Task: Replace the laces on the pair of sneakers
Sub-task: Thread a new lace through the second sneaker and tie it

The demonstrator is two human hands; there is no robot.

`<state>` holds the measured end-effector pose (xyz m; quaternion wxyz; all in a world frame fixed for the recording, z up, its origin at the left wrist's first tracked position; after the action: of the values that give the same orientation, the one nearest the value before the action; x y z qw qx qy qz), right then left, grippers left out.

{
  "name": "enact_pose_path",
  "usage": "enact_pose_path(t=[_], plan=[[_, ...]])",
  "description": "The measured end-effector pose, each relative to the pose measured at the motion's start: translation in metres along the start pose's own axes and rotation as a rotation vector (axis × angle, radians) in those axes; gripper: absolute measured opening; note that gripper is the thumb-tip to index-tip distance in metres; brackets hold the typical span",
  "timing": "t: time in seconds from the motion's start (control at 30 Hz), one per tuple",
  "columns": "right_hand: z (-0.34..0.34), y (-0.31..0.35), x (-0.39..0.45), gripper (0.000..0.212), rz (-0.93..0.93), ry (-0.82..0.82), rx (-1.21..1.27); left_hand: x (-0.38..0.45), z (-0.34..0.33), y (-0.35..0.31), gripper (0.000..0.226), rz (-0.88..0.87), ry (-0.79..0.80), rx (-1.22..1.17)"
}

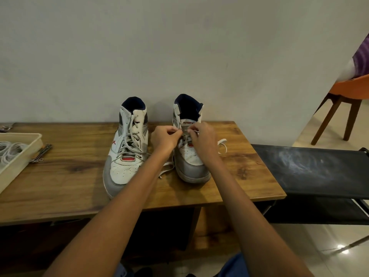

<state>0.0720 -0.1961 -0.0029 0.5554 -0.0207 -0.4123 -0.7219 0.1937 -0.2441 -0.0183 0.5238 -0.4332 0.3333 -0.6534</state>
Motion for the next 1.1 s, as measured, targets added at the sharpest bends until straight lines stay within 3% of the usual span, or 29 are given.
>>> enact_pose_path(t=[0.3,0.63,0.77,0.93,1.0,1.1], plan=[[-0.004,0.006,0.001,0.011,0.037,-0.013,0.103,-0.004,-0.003,0.003,0.017,0.03,0.008,-0.052],[0.001,0.002,0.001,0.014,0.079,-0.039,-0.018,-0.002,-0.01,0.009,0.018,0.183,0.181,-0.39],[-0.001,0.003,0.0,0.019,0.119,-0.049,-0.143,-0.003,-0.013,0.009,0.002,0.151,0.088,-0.379],[-0.004,0.003,0.0,0.02,0.154,-0.029,-0.18,0.001,-0.02,0.014,0.01,0.149,0.111,-0.318],[0.0,0.008,-0.002,0.016,0.189,-0.079,-0.188,0.002,-0.018,0.011,0.01,0.115,0.131,-0.243],[0.015,0.014,-0.007,0.016,0.207,-0.301,-0.226,0.003,-0.011,0.008,0.011,0.077,0.09,-0.16]])
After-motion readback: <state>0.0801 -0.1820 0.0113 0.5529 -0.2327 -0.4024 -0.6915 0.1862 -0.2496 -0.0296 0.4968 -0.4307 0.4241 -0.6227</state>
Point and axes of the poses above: each hand's wrist, its own x-axis towards the middle knuckle, its own z-axis out of the back of the hand, y = z × x, the point moved 6 cm from there along x, towards the middle knuckle, and after that the axes turned 5 degrees about -z, right-handed, at the moved point
